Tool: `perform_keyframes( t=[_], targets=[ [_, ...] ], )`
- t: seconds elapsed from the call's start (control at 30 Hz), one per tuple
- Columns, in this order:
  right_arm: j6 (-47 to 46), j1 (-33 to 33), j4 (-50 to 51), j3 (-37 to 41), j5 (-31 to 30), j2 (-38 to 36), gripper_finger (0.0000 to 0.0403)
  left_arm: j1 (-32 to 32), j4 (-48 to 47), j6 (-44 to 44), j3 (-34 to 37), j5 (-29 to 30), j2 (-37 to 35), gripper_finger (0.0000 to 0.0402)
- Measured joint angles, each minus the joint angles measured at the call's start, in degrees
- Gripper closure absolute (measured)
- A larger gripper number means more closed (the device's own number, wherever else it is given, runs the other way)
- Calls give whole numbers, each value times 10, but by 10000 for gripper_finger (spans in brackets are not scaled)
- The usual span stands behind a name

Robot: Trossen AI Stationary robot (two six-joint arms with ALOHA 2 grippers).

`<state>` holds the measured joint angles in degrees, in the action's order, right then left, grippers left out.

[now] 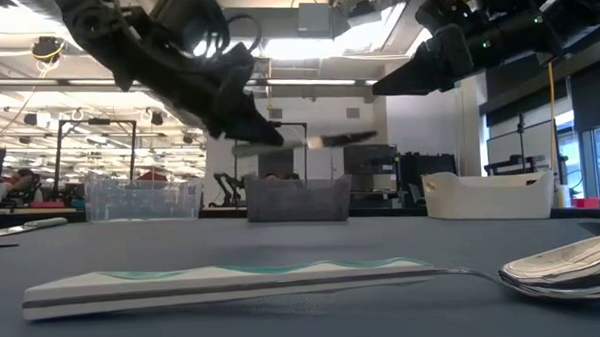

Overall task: Sort silverware by color (type)
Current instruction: Put the top right green table knife into the black bin

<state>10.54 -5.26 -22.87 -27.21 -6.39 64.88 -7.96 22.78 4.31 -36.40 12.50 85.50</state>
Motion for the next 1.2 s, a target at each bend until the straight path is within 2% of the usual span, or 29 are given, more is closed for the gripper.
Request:
perform_keyframes(
  t=[0.2,0.4,0.57,0.73,1.07,1.2],
  targets=[
    [0,0,-1,0,0,0,259,-38,11,-58,-1,59,-30,368],
    [0,0,-6,0,0,0,259,-102,53,-88,-1,62,-26,367],
    [2,0,-9,0,0,0,259,-162,126,-110,-2,17,0,367],
    [2,0,-11,0,0,0,259,-210,234,-106,-2,-59,56,367],
    [3,0,-10,0,0,0,259,-237,252,-79,-2,-58,152,367],
    [3,0,-10,0,0,0,259,-240,254,-79,-2,-57,162,361]
  ],
)
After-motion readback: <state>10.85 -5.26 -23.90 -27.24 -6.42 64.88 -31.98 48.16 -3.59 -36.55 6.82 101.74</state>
